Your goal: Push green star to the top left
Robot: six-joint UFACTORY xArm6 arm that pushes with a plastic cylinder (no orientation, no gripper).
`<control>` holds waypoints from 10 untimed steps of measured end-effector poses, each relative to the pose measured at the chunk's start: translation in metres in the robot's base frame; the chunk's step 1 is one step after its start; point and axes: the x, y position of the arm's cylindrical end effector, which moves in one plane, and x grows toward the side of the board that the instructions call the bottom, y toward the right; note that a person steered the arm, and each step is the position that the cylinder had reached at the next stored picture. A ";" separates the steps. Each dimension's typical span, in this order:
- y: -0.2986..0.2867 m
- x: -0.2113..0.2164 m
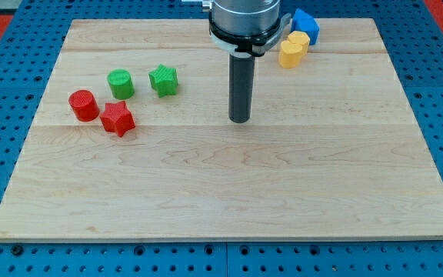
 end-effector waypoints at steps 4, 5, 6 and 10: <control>-0.022 0.000; -0.054 0.000; -0.097 0.000; -0.132 -0.113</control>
